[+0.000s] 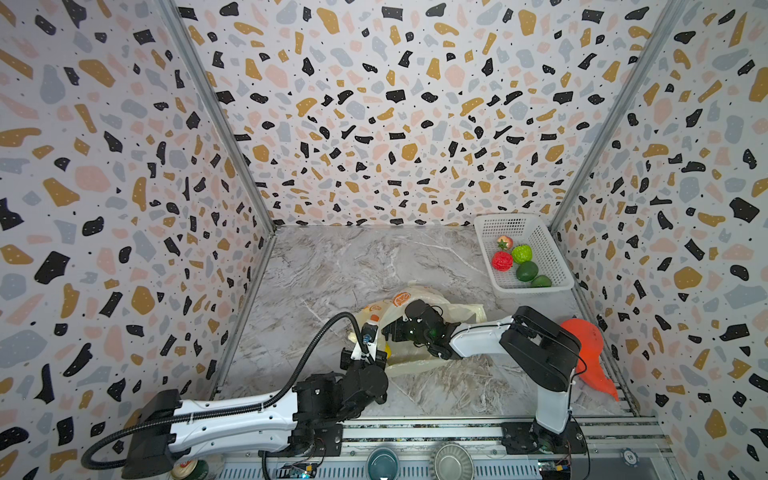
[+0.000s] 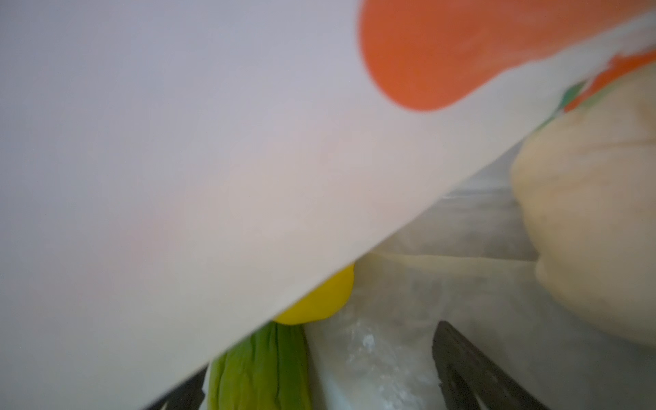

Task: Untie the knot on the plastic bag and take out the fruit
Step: 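Lower the right gripper onto the yellow bumpy fruit and close on it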

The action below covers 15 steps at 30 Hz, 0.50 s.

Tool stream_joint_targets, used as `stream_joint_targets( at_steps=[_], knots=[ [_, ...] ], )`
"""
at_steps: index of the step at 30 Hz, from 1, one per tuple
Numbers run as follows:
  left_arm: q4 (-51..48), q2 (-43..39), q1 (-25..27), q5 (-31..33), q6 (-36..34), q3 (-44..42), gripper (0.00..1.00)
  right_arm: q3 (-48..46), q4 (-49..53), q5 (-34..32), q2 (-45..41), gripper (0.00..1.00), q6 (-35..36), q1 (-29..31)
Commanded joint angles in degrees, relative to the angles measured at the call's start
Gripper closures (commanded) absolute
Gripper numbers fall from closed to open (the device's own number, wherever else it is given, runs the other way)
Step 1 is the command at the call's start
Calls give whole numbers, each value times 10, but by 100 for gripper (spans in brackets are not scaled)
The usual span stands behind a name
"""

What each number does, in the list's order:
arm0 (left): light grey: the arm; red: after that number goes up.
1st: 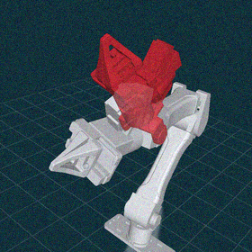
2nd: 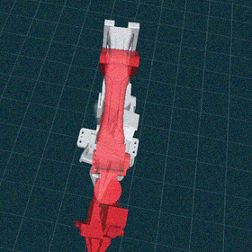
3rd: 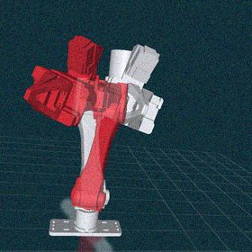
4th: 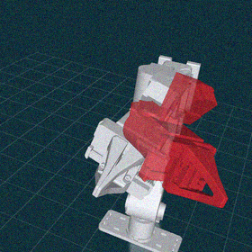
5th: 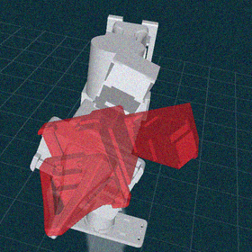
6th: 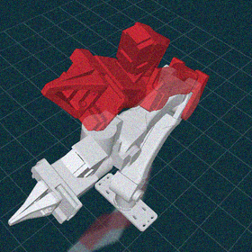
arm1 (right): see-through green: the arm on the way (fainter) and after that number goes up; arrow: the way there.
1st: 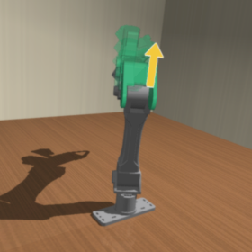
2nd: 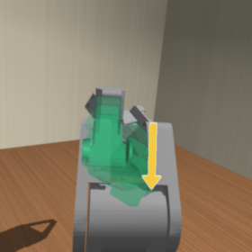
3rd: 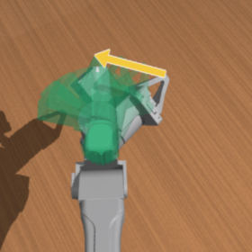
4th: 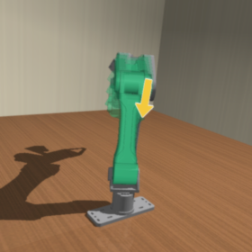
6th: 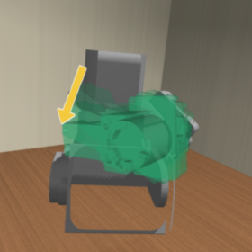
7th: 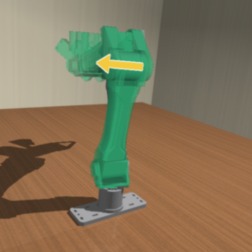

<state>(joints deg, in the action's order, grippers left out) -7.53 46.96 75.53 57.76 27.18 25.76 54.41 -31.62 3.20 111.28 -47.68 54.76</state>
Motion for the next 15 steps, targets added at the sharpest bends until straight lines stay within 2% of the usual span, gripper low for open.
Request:
stream_joint_targets(
  at_steps=[1,5,9,10,15],
  knots=[
    [26,1,-3,-9,-7,-7,100,22,-38,-10,16,3,-21,3],
    [29,-7,-3,-21,-10,-12,100,54,-36,-32,41,3,-14,8],
    [31,-13,-3,-30,-14,-12,100,69,-50,-48,64,11,-18,9],
    [31,-13,-3,-32,-15,-11,100,71,-52,-49,70,15,-16,8],
    [24,-18,-3,-31,-16,-9,100,59,-63,-50,61,44,-8,4]
  ],
)
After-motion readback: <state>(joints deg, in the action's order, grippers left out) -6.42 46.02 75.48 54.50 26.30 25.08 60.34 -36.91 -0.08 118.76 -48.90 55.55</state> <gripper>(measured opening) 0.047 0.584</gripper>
